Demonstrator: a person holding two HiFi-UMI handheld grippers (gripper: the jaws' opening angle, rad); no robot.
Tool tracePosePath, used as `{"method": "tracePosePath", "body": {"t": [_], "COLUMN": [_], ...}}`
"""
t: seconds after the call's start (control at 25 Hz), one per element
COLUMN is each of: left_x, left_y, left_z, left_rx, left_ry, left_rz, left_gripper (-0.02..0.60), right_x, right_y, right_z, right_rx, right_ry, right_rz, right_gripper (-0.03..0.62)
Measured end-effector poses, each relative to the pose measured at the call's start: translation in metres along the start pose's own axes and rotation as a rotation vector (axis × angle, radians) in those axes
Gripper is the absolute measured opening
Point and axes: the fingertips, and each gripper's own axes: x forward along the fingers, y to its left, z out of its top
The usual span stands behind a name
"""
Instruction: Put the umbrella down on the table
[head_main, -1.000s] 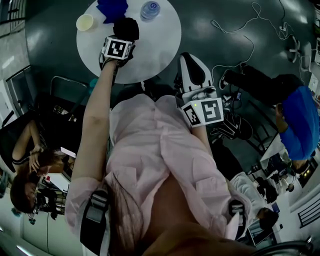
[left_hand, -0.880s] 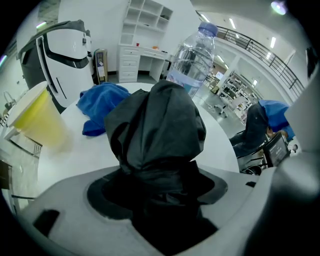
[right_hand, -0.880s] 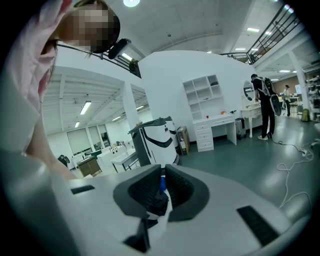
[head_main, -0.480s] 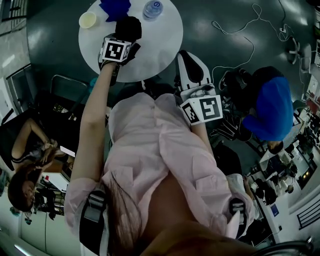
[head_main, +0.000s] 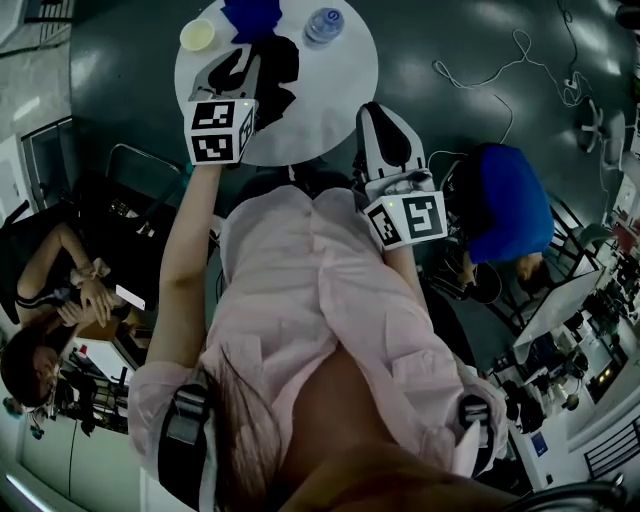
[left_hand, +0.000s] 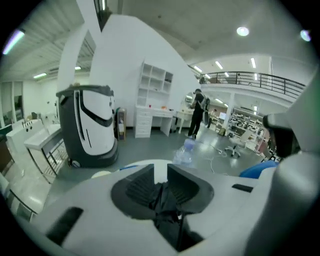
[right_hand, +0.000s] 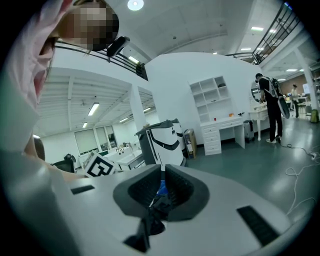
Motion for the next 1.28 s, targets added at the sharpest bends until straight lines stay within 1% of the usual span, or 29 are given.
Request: {"method": "tracePosePath", "body": {"t": [0.08,0.12,0.24,0.36,0.44,0.56,0.64,0.76,0.84,1.0,1.12,1.28], "left_x": [-0.024,-0.036,-0.078,-0.123,-0.153,-0.190,-0.207,-0.218,-0.220,-0.222,-0.222,-0.221], "left_y": [-0.003,-0.006,-0.016,-0.028,-0.034,-0.038,-0.039,-0.039,-0.039,-0.047,-0.052,-0.047], "left_z": [0.032,0.046,0.081,0.103,0.110,0.109,0.104,0.093,0.087,0.083,0.083,0.076], "left_rx": [0.014,0.016,0.013,0.025,0.041,0.062,0.069,0.047,0.028,0.019,-0.021,-0.023], "left_ry": [-0.108,-0.153,-0.270,-0.371,-0.420,-0.474,-0.496,-0.497,-0.498,-0.510,-0.515,-0.519], "left_rz": [0.037,0.046,0.055,0.058,0.071,0.104,0.122,0.139,0.140,0.129,0.122,0.135], "left_gripper": [0.036,0.025,0.019,0.018,0.018,0.018,0.018,0.018,0.018,0.018,0.018,0.018], "right_x": [0.001,0.001,0.003,0.003,0.003,0.001,0.001,0.002,0.004,0.001,-0.004,-0.004], "right_y": [0.002,0.004,0.008,0.013,0.017,0.021,0.023,0.026,0.030,0.038,0.042,0.042], "right_z": [0.002,0.003,0.007,0.010,0.012,0.017,0.020,0.023,0.024,0.025,0.024,0.023], "right_rx": [-0.005,-0.008,-0.016,-0.021,-0.025,-0.037,-0.043,-0.050,-0.057,-0.069,-0.075,-0.082], "right_ry": [-0.008,-0.013,-0.028,-0.042,-0.051,-0.066,-0.076,-0.091,-0.099,-0.111,-0.111,-0.113], "right_rz": [0.010,0.017,0.037,0.056,0.070,0.088,0.098,0.112,0.125,0.149,0.154,0.148], "right_gripper": [0.043,0.043,0.043,0.043,0.043,0.043,0.043,0.043,0.043,0.043,0.043,0.043]}}
